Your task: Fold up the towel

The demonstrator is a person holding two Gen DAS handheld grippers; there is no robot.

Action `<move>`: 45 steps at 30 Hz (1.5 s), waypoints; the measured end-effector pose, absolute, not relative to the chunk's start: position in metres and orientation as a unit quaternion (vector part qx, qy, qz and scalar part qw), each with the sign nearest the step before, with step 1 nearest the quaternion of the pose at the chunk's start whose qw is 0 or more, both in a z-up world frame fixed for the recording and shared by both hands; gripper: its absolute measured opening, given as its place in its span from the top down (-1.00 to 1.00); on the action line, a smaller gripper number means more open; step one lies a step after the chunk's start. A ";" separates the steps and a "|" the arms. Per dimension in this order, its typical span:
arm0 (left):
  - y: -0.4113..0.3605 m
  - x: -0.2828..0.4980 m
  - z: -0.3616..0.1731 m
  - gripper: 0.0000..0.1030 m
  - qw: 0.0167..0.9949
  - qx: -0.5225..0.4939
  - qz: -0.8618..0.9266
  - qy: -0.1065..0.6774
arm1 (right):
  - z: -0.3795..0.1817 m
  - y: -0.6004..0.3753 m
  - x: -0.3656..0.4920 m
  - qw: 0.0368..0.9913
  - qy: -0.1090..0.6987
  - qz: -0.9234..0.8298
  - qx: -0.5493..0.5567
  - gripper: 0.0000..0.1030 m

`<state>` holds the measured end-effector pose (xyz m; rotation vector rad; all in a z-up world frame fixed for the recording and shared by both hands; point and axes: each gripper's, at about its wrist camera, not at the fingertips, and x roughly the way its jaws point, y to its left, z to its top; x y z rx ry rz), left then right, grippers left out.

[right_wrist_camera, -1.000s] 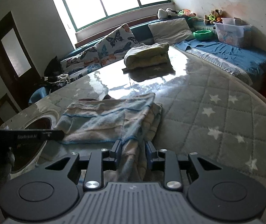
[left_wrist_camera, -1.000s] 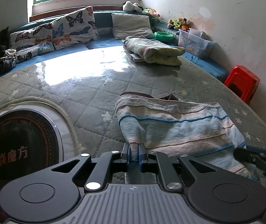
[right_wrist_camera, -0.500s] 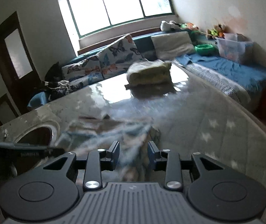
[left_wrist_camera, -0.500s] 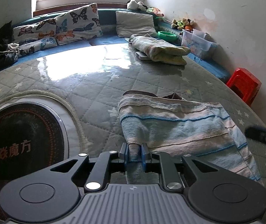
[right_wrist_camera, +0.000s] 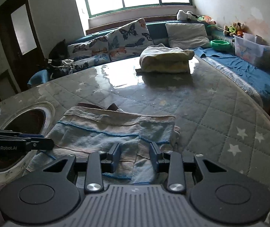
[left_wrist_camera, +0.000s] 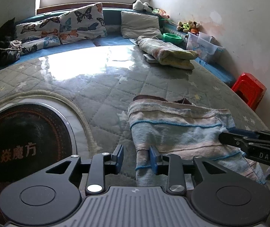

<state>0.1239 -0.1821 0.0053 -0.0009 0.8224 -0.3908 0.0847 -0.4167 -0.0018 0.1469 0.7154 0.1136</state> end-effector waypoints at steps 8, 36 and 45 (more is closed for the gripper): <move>-0.186 0.143 0.012 0.39 0.905 0.004 -0.187 0.383 | 0.005 -0.419 0.102 0.933 0.349 0.057 0.066 0.37; -0.282 0.193 0.001 0.55 0.878 0.064 -0.276 0.386 | 0.002 -0.430 0.125 0.927 0.366 0.064 0.052 0.37; -0.289 0.198 -0.005 0.55 0.879 0.074 -0.265 0.390 | 0.006 -0.431 0.119 0.929 0.360 0.068 0.047 0.35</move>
